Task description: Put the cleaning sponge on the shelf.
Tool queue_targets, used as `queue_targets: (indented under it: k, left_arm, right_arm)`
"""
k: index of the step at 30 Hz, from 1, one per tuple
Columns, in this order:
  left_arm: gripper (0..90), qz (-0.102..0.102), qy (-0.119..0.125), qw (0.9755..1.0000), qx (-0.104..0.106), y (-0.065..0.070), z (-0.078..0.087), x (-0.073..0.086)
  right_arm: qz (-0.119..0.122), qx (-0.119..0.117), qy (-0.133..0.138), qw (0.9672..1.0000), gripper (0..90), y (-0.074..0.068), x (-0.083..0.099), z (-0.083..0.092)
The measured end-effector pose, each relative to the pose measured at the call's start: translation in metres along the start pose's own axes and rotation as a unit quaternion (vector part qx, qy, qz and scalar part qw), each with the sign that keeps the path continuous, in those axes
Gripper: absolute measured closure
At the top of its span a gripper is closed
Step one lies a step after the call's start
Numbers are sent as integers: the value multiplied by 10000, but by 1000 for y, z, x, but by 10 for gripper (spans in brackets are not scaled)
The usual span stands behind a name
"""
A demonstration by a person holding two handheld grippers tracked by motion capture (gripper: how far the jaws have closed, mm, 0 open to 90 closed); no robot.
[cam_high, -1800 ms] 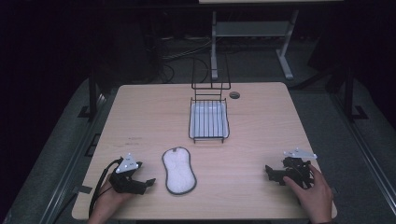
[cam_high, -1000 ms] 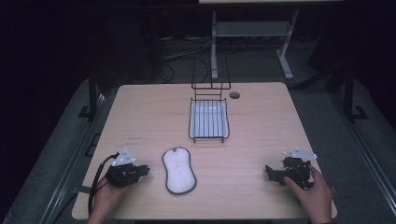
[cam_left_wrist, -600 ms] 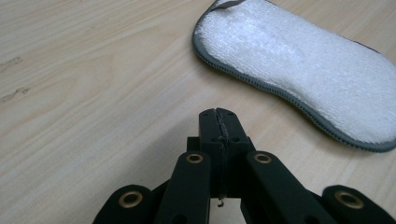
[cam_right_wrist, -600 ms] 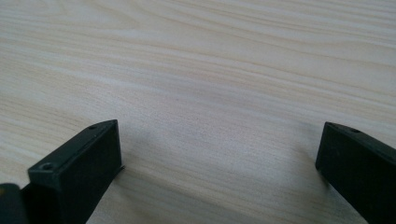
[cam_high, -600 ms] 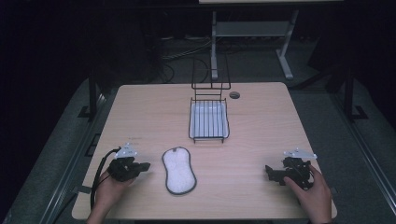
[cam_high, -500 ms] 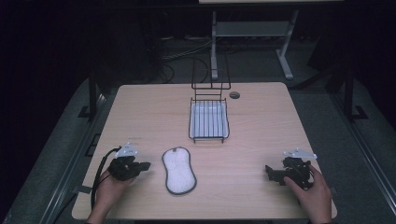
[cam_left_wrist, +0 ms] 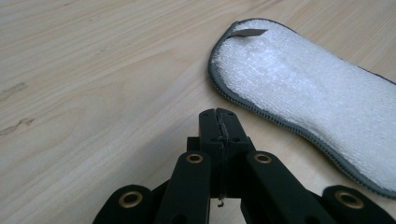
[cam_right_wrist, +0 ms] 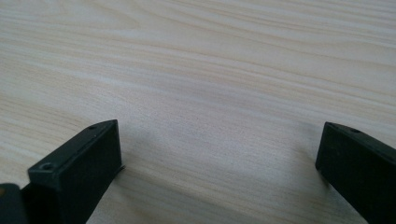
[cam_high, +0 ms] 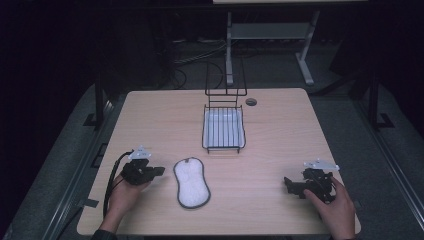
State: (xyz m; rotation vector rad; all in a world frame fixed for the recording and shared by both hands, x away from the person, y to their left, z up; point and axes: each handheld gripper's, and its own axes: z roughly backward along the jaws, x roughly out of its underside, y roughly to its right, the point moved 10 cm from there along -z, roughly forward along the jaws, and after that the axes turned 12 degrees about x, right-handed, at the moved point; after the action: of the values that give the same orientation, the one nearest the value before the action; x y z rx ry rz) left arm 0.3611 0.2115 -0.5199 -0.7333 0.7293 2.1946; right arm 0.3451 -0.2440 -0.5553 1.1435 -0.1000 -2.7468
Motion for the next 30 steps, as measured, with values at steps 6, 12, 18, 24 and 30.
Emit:
queue_targets:
  k: [6, 12, 18, 24, 30]
  left_arm:
    - [897, -37, 31, 10000, 33, 0, -5, -6]
    - [897, -145, -38, 9998, 102, 4, -17, -13]
    - [897, -180, -53, 9997, 141, 7, -25, -19]
    - [897, -185, -84, 9997, 159, 7, -30, -21]
    - [897, -244, -122, 9994, 224, 10, -36, -26]
  right_arm:
    - [0, 1, 1, 10000, 0, 0, 0, 0]
    - [-2, 0, 0, 10000, 0, 0, 0, 0]
    - [-2, 1, 0, 10000, 0, 0, 0, 0]
    - [-1, 0, 0, 10000, 0, 0, 0, 0]
    - [-3, 1, -1, 10000, 0, 0, 0, 0]
